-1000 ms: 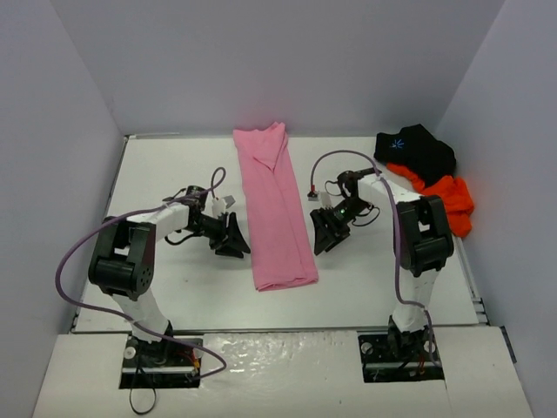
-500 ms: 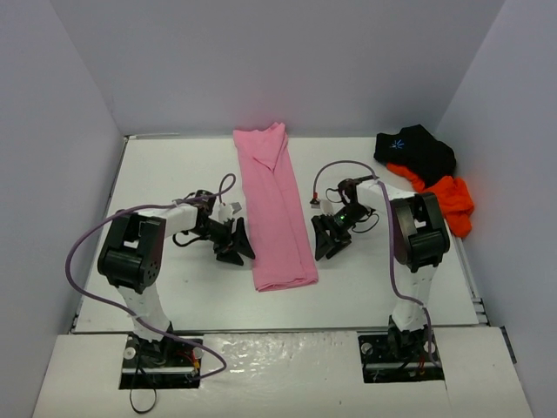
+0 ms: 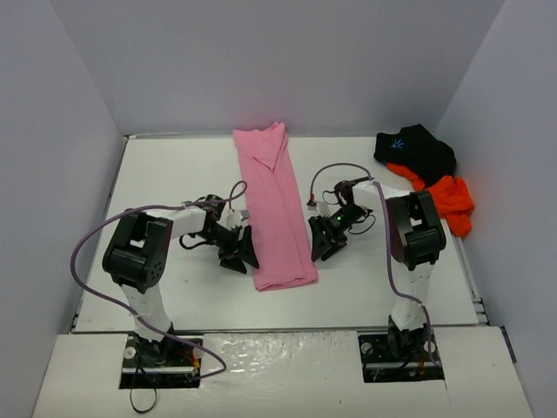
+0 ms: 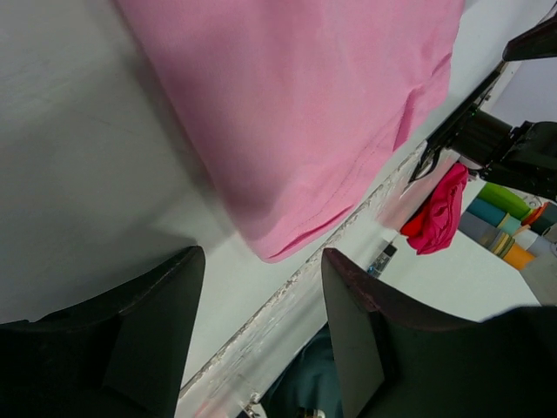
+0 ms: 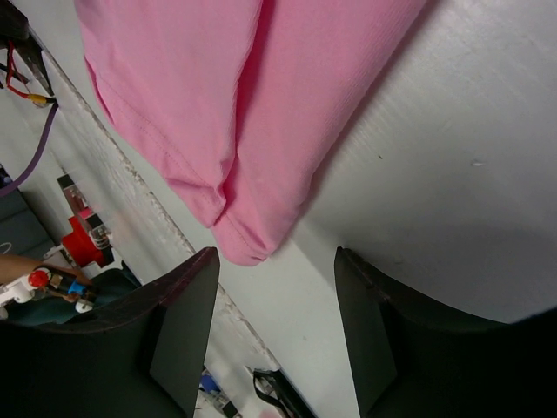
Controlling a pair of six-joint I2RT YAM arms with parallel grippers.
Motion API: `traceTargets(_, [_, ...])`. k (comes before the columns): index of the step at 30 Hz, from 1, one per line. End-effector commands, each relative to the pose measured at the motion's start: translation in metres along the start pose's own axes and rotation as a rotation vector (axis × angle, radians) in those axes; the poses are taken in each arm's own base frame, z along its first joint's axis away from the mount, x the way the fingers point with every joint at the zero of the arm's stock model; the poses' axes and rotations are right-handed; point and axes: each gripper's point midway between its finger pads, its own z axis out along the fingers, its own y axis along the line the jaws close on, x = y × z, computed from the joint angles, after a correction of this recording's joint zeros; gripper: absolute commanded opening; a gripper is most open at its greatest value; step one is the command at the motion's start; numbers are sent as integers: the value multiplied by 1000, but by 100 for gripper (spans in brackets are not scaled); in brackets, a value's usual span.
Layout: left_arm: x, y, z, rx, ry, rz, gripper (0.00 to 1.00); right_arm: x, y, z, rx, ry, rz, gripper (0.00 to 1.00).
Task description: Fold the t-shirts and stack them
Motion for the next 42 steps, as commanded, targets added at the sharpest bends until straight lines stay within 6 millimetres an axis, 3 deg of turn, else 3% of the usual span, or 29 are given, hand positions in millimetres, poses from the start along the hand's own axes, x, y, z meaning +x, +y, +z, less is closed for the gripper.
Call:
traceTargets(1, [-9,-17,4,25,14,51,53,-2,7,4,-25,21,2,53])
traceTargets(15, [-6,-25,17,41,49,60,52,6,9,27,-37,100,-4,51])
traceTargets(18, [-6,-26,16,47,49,60,52,8,10,31,-23,116,-19,38])
traceTargets(19, [-6,-27,17,53,50,59,50,9,10,33,-28,125,-17,26])
traceTargets(21, [-6,-27,18,56,53,54,47,10,10,35,-30,132,-11,22])
traceTargets(26, [-7,-27,19,60,59,57,6,10,10,34,-26,133,-16,10])
traceTargets(28, [-8,-29,17,60,57,67,0,11,10,33,-19,130,-25,2])
traceTargets(36, [-12,-60,-9,93,7,197,0,1,19,13,30,70,-107,0])
traceTargets(42, [-15,-91,-43,153,-54,299,0,-7,36,-7,46,1,-173,0])
